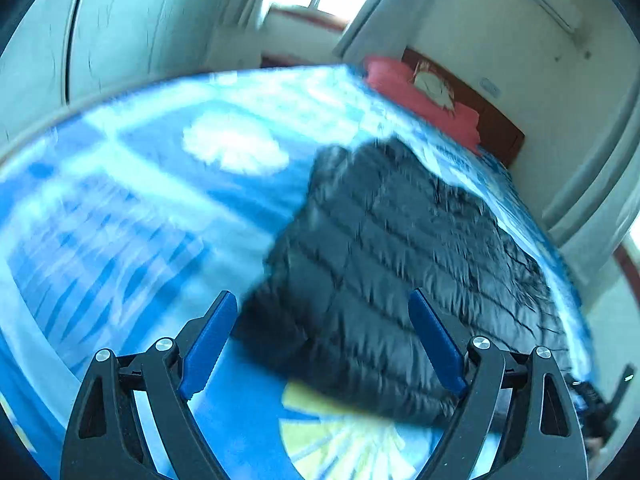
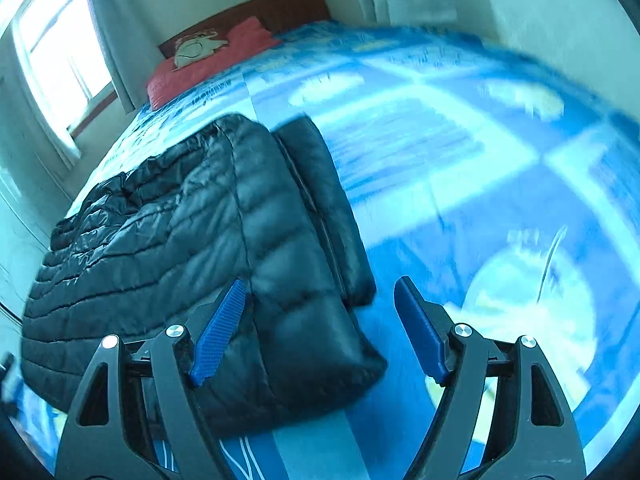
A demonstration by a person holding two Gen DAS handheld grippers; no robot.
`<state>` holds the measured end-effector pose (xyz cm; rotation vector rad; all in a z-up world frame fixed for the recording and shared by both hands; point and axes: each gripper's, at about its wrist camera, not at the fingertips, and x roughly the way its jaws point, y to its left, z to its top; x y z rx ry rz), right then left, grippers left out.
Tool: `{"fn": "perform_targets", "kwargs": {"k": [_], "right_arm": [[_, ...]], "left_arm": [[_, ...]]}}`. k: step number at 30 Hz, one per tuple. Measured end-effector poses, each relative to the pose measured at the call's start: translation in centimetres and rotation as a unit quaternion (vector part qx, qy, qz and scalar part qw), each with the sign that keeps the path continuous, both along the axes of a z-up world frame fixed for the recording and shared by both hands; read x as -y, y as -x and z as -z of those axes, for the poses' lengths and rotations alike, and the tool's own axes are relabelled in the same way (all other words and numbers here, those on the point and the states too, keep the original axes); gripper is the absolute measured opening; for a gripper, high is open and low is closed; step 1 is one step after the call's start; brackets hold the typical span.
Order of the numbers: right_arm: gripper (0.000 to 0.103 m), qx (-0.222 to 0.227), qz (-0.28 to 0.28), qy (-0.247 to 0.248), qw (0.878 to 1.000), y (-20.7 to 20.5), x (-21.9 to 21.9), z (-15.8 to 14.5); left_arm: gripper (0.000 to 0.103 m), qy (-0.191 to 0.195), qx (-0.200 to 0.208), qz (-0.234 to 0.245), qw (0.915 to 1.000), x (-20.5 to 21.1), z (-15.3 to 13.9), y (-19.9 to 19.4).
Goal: Fold large clothes
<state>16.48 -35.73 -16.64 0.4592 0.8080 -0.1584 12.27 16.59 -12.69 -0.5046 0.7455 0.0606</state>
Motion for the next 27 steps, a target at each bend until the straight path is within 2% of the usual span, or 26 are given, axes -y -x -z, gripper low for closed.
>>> {"fn": "perform_targets", "kwargs": {"k": [2, 5, 6, 7, 8, 9, 10, 11, 14, 17, 21, 27], "right_arm": [[0.077, 0.002, -0.007, -0.035, 0.999, -0.2, 0.0, 0.6], [0.076, -0.005, -0.013, -0.046, 0.999, -0.5, -0.8, 1.3], [0.074, -0.004, -0.013, -0.046, 0.999, -0.5, -1.1, 1.3], [0.066, 0.0, -0.014, -0.048, 0.999, -0.5, -1.2, 1.4], [0.057, 0.003, -0.016, -0.052, 0.999, -0.4, -1.3, 1.4], [0.053, 0.007, -0.018, -0.057, 0.998, -0.3, -1.3, 1.3], [0.044, 0.013, -0.021, -0.062, 0.998, -0.1, -1.4, 1.1], [0.036, 0.018, -0.025, -0.065, 0.997, 0.1, -1.4, 0.9], [0.025, 0.034, -0.041, -0.064, 0.996, 0.7, -1.8, -0.1], [0.021, 0.043, -0.048, -0.069, 0.996, 1.6, -1.9, -0.7], [0.02, 0.043, -0.065, -0.062, 0.995, 3.1, -2.3, -1.0], [0.02, 0.027, -0.074, -0.072, 0.994, 7.0, -2.3, -0.3]], "left_arm": [[0.086, 0.006, -0.014, 0.0, 0.9999, 0.5, 0.8, -0.2], [0.086, -0.007, -0.011, -0.005, 0.9999, 0.9, 1.1, -0.6], [0.086, 0.001, -0.01, -0.008, 0.9999, 1.0, 1.2, -1.0], [0.083, 0.014, -0.009, -0.015, 0.9998, 0.8, 1.5, -1.2], [0.063, 0.03, -0.005, -0.028, 0.9992, 0.5, 1.7, -1.2], [0.056, 0.031, -0.01, -0.042, 0.9986, 0.3, 2.0, -1.3], [0.046, 0.034, -0.01, -0.045, 0.9983, 0.1, 2.1, -1.2], [0.039, 0.038, -0.005, -0.046, 0.9982, 0.1, 2.2, -1.1], [0.025, 0.028, 0.008, -0.034, 0.999, 0.2, 1.9, -0.3], [0.02, 0.023, 0.017, -0.024, 0.9993, 0.1, 1.5, 0.9], [0.019, 0.009, 0.019, -0.012, 0.9997, -0.3, 0.7, 2.8], [0.019, 0.016, 0.007, 0.001, 0.9999, -1.2, 0.3, 6.3]]}}
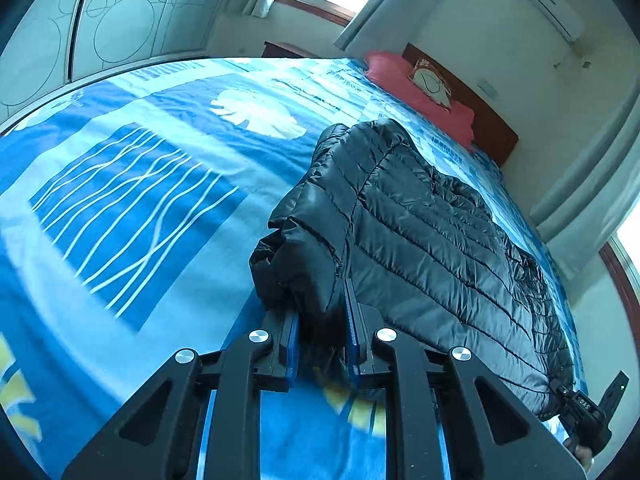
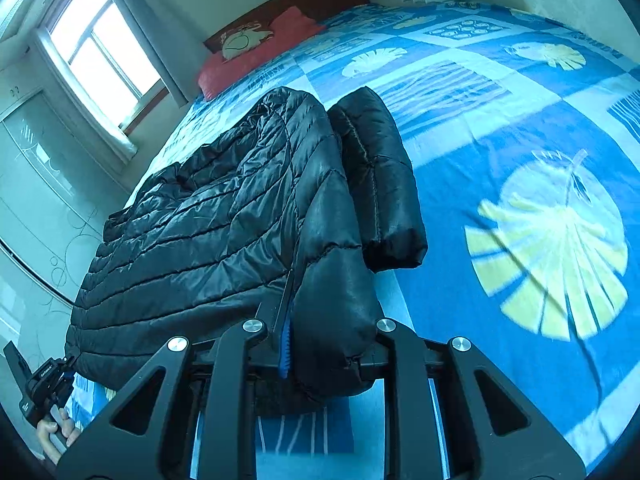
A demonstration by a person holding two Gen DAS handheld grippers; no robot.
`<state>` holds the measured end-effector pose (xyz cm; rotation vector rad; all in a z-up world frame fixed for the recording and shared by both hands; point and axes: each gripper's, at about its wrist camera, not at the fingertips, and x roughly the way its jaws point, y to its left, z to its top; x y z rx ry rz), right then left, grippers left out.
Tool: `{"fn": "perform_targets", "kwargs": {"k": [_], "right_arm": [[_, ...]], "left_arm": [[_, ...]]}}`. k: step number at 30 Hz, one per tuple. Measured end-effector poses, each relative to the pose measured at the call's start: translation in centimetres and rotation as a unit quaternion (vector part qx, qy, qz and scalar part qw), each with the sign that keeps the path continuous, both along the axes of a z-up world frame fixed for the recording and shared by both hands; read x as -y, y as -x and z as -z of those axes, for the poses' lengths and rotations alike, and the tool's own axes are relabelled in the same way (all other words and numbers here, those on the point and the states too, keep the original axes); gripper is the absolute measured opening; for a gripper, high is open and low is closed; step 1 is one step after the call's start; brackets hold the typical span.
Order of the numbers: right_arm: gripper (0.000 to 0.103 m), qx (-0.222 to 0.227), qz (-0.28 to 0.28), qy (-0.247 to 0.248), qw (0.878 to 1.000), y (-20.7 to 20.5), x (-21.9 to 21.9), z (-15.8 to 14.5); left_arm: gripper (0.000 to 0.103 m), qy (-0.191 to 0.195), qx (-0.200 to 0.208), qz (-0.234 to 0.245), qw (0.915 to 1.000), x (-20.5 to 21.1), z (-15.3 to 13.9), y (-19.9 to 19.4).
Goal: Fold large clothes
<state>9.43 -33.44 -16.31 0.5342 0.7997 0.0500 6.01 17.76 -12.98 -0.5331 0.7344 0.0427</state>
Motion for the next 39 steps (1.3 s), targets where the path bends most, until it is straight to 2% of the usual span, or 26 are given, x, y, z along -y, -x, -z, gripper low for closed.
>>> {"fn": "perform_targets", "kwargs": {"k": [3, 7, 9, 11, 14, 18, 21, 24, 27, 30, 35, 39], "right_arm": [[0.023, -0.009, -0.004, 0.006, 1.0, 0.6, -0.1, 0.2], [0.041, -0.021, 0.01, 0.007, 1.0, 0.8, 0.8, 0.1], [0.047, -0.024, 0.015, 0.01, 1.0, 1.4, 1.1, -0.2], [0.052, -0.027, 0.021, 0.028, 0.999, 2.2, 1.7, -1.0], [0.053, -0.032, 0.038, 0.06, 0.997, 4.1, 2.5, -2.1], [0.053, -0.025, 0.073, 0.112, 0.991, 5.9, 3.2, -4.0], [0.048, -0.004, 0.067, 0.111, 0.992, 5.7, 2.3, -5.4], [0.043, -0.002, 0.014, 0.092, 0.996, 3.6, -0.7, -5.7], [0.037, -0.008, -0.056, 0.084, 0.995, 0.4, -5.7, -5.4], [0.036, -0.008, -0.104, 0.091, 0.99, -3.3, -10.3, -5.7], [0.036, 0.009, -0.141, 0.107, 0.984, -8.0, -16.4, -6.7], [0.036, -0.011, -0.154, 0.134, 0.979, -11.3, -19.2, -4.9]], "left_arm": [[0.019, -0.003, -0.007, 0.007, 0.9999, -0.1, 0.2, 1.0], [0.026, -0.007, -0.016, 0.018, 0.9997, -0.6, 0.4, 0.5], [0.033, 0.001, -0.023, 0.021, 0.9995, -0.9, -0.1, 0.6], [0.051, -0.003, -0.026, 0.034, 0.9991, -1.2, -0.5, 1.0], [0.065, -0.028, -0.025, 0.039, 0.9985, -1.6, -1.4, 2.1], [0.069, -0.048, -0.018, 0.042, 0.9978, -2.7, -2.8, 2.9], [0.073, -0.051, -0.017, 0.047, 0.9975, -3.5, -3.5, 2.4], [0.073, -0.059, -0.018, 0.055, 0.9966, -3.6, -3.8, 1.1], [0.073, -0.041, -0.028, 0.072, 0.9961, -3.7, -3.4, -0.9], [0.073, -0.027, -0.038, 0.081, 0.9956, -3.9, -3.1, -3.3], [0.073, -0.028, -0.038, 0.089, 0.9949, -3.4, -3.5, -6.1], [0.073, -0.04, -0.048, 0.097, 0.9933, -3.0, -3.1, -8.0]]}}
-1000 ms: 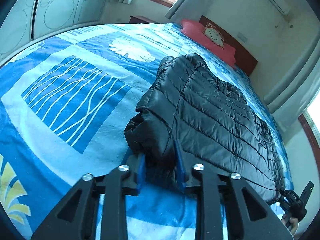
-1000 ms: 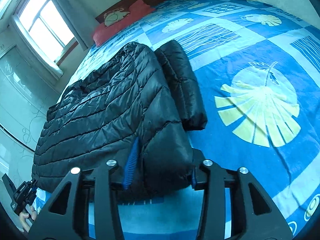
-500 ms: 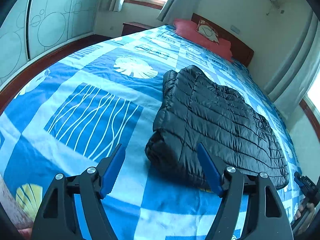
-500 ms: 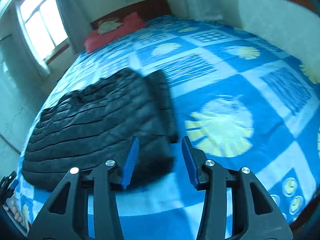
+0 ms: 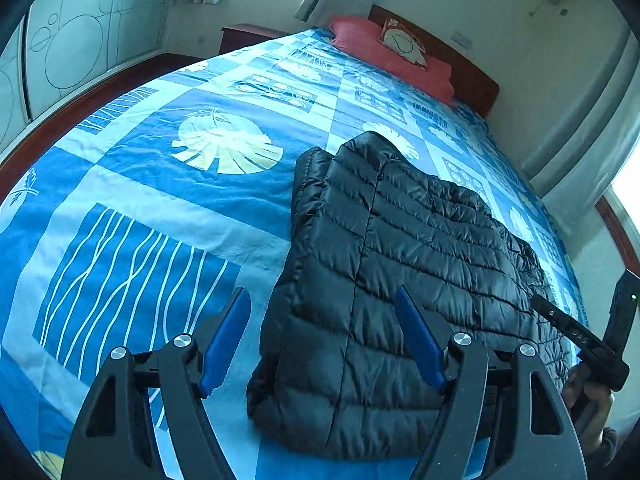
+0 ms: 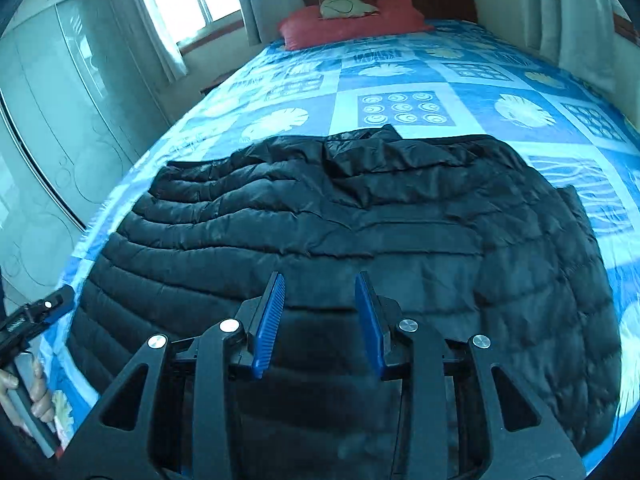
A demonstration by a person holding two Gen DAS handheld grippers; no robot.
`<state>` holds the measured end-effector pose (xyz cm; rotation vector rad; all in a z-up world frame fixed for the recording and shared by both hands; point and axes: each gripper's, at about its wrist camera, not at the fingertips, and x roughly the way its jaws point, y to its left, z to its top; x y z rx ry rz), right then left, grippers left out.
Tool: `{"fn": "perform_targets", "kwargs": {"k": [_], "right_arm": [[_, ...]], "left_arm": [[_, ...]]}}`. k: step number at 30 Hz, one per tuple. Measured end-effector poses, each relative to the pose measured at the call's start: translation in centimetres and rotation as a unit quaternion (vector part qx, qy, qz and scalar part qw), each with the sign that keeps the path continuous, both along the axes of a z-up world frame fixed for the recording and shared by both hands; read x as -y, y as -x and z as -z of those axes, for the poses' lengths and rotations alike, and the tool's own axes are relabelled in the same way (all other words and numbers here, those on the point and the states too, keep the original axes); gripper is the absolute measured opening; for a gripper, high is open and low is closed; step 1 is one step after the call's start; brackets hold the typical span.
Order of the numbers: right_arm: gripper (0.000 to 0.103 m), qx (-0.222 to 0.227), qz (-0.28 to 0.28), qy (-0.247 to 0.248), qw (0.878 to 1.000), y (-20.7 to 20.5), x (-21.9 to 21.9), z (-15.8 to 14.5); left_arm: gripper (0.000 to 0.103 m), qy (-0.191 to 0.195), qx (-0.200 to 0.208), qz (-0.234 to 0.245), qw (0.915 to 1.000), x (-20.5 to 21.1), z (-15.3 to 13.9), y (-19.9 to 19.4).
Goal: Fold large clothes
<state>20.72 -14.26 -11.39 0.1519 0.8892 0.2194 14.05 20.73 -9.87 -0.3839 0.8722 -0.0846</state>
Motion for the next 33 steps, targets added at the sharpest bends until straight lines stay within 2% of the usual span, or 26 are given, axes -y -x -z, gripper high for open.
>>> {"fn": "perform_targets", "kwargs": {"k": [3, 5, 10, 15, 19, 22, 24, 25, 26, 29, 33], "right_arm": [[0.038, -0.042, -0.006, 0.024, 0.999, -1.2, -1.0, 3.2], [0.038, -0.029, -0.004, 0.032, 0.999, -1.1, -1.3, 4.0], [0.038, -0.024, 0.0, 0.039, 0.999, -1.0, -1.5, 4.4], [0.038, -0.016, 0.001, 0.043, 0.999, -0.6, -1.6, 4.5], [0.038, -0.012, 0.002, 0.047, 0.999, -0.3, -1.6, 4.5], [0.038, -0.009, 0.004, 0.05, 0.999, -0.2, -1.7, 4.5], [0.038, -0.006, 0.005, 0.052, 0.999, 0.0, -1.9, 4.5], [0.038, -0.006, 0.006, 0.052, 0.999, 0.0, -1.9, 4.5], [0.038, -0.005, 0.006, 0.053, 0.999, 0.0, -1.9, 4.5], [0.038, -0.002, 0.007, 0.057, 0.998, 0.2, -2.1, 4.4], [0.039, 0.004, 0.007, 0.054, 0.999, 0.6, -1.9, 3.7]], "left_arm": [[0.073, 0.006, -0.015, 0.007, 0.9999, 0.0, 0.8, -1.4], [0.073, 0.007, -0.027, 0.011, 0.9996, 0.0, 1.5, -2.2], [0.073, 0.004, -0.055, 0.019, 0.9983, 0.2, 3.3, -4.4], [0.078, 0.026, -0.076, 0.024, 0.9965, -0.1, 4.6, -5.9], [0.087, 0.046, -0.104, 0.033, 0.993, -0.5, 6.2, -7.5], [0.085, 0.031, -0.099, 0.056, 0.993, -0.1, 6.5, -8.0], [0.066, 0.023, -0.089, 0.079, 0.9927, 0.5, 6.4, -7.9], [0.049, 0.033, -0.087, 0.093, 0.9913, 0.7, 6.3, -7.9], [0.04, 0.047, -0.088, 0.098, 0.9901, 0.7, 6.2, -7.9], [0.026, 0.06, -0.078, 0.099, 0.9902, 0.9, 5.3, -7.5], [0.02, 0.037, -0.051, 0.093, 0.9937, 2.1, 2.3, -6.2]]}}
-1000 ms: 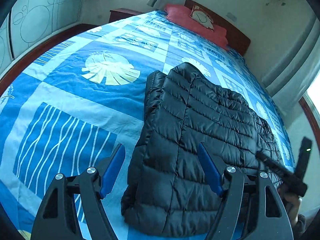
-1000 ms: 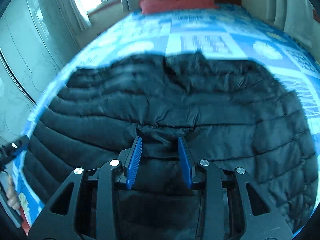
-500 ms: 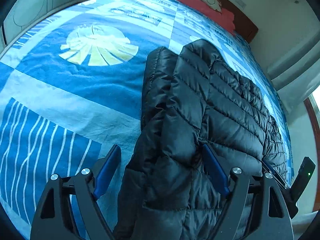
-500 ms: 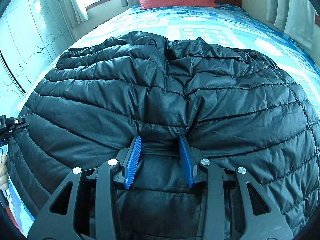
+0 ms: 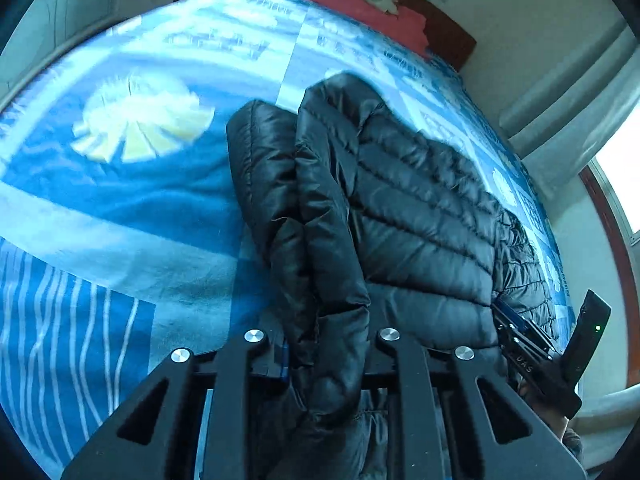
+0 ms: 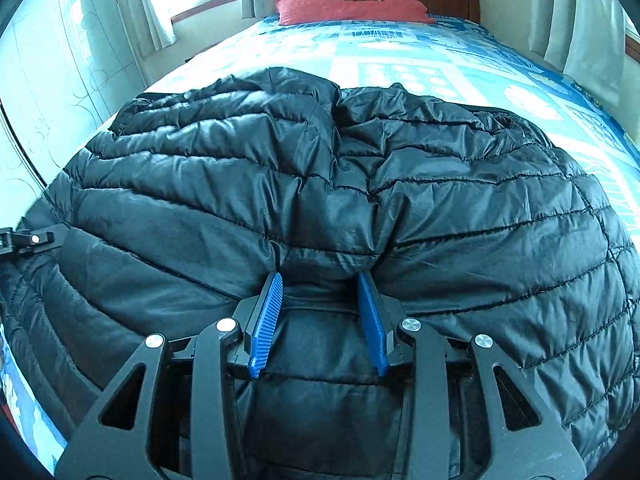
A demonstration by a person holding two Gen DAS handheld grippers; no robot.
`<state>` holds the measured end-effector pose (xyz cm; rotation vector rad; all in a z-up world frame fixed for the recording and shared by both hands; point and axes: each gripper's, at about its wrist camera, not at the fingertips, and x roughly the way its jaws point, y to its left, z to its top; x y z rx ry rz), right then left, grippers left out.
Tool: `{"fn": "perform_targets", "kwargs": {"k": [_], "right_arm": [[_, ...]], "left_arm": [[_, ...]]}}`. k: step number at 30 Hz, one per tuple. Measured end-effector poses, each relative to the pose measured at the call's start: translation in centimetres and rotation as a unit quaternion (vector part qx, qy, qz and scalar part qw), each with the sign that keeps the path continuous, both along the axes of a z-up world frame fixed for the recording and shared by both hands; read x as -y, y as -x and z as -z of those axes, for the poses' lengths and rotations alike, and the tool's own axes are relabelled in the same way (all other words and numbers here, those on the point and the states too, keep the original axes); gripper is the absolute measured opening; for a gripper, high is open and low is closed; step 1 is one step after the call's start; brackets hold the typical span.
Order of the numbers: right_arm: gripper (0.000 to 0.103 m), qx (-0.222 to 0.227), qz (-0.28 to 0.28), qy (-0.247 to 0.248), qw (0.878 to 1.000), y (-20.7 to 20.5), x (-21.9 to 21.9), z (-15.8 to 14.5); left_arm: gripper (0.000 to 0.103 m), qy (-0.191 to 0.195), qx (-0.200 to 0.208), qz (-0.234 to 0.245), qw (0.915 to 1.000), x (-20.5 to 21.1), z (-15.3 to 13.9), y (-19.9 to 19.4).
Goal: Fold large clothes
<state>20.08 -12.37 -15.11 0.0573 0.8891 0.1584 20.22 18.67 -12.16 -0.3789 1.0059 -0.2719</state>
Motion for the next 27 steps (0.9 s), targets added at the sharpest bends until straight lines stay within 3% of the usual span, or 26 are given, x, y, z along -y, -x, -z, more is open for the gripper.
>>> {"fn": "perform_targets", "kwargs": {"k": [5, 13, 19, 23, 27], "right_arm": [[0.052, 0.015, 0.025, 0.005, 1.0, 1.9, 2.1, -2.1], [0.054, 0.048, 0.092, 0.021, 0.994, 6.7, 10.0, -5.1], [0.055, 0.049, 0.151, 0.014, 0.987, 9.7, 16.8, -5.1], [0.055, 0.044, 0.189, 0.003, 0.981, 11.5, 20.3, -4.4], [0.055, 0.035, 0.218, -0.002, 0.975, 12.9, 23.3, -3.3]], "left_arm": [[0.019, -0.014, 0.05, 0.004, 0.9986, 2.2, -4.9, 1.7], [0.019, -0.06, 0.115, 0.056, 0.99, 10.3, -10.8, 3.0], [0.019, -0.097, 0.129, 0.097, 0.9821, 17.7, -11.8, 2.6], [0.019, -0.135, 0.143, 0.137, 0.9709, 23.2, -11.9, 3.4], [0.019, -0.144, 0.143, 0.17, 0.9644, 28.1, -11.3, 3.8]]}}
